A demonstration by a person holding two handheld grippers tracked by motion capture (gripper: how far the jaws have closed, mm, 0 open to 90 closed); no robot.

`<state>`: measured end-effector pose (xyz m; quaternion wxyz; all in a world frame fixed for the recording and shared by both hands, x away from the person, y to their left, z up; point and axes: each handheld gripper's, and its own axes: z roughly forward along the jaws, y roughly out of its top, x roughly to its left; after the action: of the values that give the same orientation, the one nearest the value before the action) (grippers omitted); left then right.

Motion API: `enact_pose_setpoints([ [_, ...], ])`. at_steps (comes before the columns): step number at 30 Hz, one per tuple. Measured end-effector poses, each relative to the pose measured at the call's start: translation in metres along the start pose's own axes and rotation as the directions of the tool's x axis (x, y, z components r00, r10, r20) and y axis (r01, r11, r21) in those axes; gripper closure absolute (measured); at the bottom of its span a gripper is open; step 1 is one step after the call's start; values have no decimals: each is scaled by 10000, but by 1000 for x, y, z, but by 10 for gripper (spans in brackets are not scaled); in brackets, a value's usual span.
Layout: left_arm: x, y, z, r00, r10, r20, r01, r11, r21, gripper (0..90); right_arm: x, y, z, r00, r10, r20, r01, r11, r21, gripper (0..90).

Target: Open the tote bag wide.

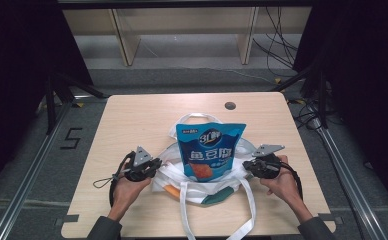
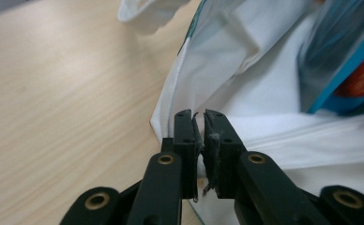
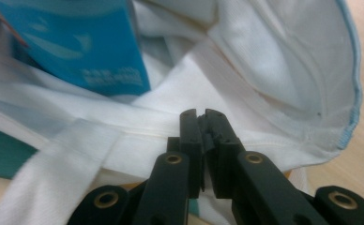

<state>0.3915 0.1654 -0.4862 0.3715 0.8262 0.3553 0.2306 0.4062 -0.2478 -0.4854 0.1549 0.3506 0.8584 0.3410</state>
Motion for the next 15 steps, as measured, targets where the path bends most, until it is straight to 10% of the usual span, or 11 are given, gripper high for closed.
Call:
enact_pose_setpoints([
  [3,-1,0,6,9985,-551,28,551,9985,17,835,-3,-1,5,9997,254,-67,-254,9997,25,872],
  [9,-19,13,-15,9987,141,496,-107,9977,-676,823,0,5,-8,10000,-38,-58,38,10000,-30,860],
  [15,-46,7,-22,9893,-180,1448,232,9992,-339,783,7,6,-14,9995,-90,-287,79,9992,-381,854],
])
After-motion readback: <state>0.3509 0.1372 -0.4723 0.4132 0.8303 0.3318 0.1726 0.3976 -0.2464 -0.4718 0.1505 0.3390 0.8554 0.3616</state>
